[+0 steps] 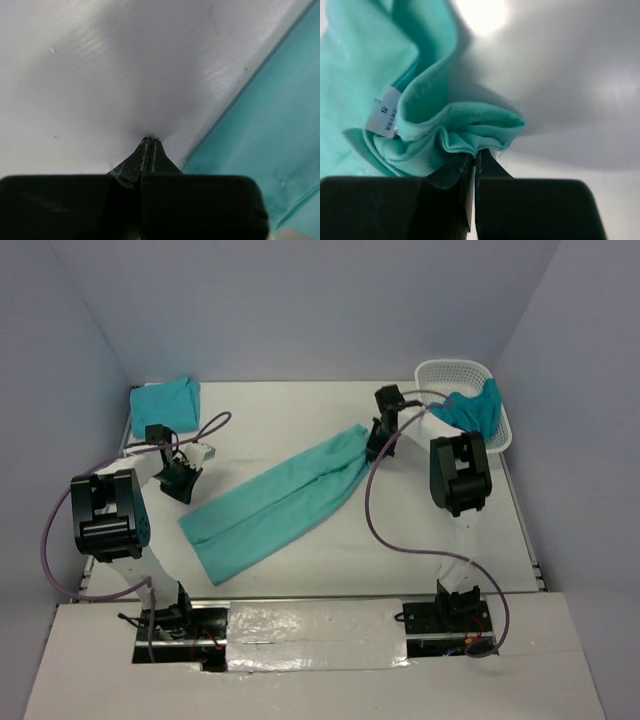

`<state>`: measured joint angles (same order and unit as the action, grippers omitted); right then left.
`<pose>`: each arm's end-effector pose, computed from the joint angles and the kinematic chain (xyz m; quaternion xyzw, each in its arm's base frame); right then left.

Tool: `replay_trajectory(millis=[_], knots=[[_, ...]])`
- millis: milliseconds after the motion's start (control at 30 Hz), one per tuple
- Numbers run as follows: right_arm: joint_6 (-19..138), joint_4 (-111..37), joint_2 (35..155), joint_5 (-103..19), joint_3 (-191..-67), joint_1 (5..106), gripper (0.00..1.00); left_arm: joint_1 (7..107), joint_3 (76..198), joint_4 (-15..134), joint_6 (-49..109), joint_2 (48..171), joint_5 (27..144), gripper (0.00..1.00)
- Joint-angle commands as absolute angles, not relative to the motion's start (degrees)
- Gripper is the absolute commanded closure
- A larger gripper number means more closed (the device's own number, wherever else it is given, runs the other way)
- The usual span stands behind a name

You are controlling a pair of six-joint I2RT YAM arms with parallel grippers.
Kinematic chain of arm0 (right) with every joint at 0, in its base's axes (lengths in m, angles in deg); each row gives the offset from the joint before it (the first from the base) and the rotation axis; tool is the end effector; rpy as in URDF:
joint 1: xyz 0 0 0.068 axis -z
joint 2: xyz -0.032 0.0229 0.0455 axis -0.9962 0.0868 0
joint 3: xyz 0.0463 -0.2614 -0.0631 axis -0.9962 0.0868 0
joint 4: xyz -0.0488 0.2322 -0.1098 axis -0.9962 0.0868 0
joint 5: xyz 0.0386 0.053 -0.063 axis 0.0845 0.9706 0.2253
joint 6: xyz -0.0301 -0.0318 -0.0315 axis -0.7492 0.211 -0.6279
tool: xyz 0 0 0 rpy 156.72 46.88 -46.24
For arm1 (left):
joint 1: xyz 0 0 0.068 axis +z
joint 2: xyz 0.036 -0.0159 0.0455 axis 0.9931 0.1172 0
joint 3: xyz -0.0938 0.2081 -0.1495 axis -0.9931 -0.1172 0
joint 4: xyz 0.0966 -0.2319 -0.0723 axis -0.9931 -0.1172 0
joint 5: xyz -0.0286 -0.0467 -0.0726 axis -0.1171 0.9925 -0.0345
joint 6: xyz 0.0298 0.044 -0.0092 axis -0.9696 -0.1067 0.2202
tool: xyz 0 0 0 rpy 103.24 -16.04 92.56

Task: Fold and stack the t-shirts
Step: Rotate the tshirt 90 degrees

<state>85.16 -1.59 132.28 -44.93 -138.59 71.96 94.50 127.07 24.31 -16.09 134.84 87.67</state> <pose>0.4111 0.0985 0.1592 0.1564 0.9700 0.1091 0.1510 0.3266 0.0583 0.1655 0.2131 0.9596 -0.0200 0.1824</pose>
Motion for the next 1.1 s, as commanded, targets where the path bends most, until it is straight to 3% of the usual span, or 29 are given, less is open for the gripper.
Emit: replay_trajectory(millis=[0,67,133,200,367,433,600,633,700,733,933,1033,1067], knots=[[81.9,4.6,141.8,-47.6,-157.9,71.5,1.0,94.9,126.8,19.2,-15.5,134.1,90.5,1.0],[80.9,10.0,151.0,-47.9,-168.5,71.2,1.0,94.7,127.4,18.5,-14.1,135.2,90.8,1.0],[80.4,14.1,159.8,-48.9,-190.6,71.0,1.0,94.3,128.8,17.5,-13.0,136.2,92.3,1.0],[81.3,15.0,164.5,-49.8,-199.4,71.0,1.0,92.5,129.3,16.3,-13.0,136.4,96.4,1.0],[84.5,-1.4,163.6,-52.4,-196.5,71.0,1.0,84.4,124.4,15.5,-15.0,135.6,99.6,1.0],[83.5,-3.9,165.5,-53.6,-202.0,70.7,0.96,80.6,121.2,16.9,-15.2,134.9,99.2,0.99],[82.0,-11.4,163.1,-55.4,-198.7,72.4,0.52,79.6,118.6,17.7,-14.3,134.2,100.5,0.95],[81.3,-11.1,163.3,-55.4,-199.3,72.8,0.38,79.8,118.7,17.8,-14.3,134.2,100.6,0.94],[80.8,-10.4,163.3,-54.9,-199.7,73.5,0.18,80.5,119.2,17.4,-14.0,133.4,100.7,0.93],[80.6,-10.1,162.9,-54.7,-199.1,73.9,0.01,80.8,119.5,17.3,-13.7,133.1,100.8,0.9],[77.7,-2.1,153.1,-55.6,-190.7,74.8,0.0,85.5,123.3,15.4,-11.8,129.6,101.3,0.75],[76.4,2.5,136.9,-54.6,-178.5,72.6,0.0,92.0,126.7,15.2,-9.4,126.5,101.1,0.71],[75.6,2.0,132.3,-54.2,-167.7,71.4,0.0,93.5,128.4,14.9,-8.9,125.2,100.7,0.7]])
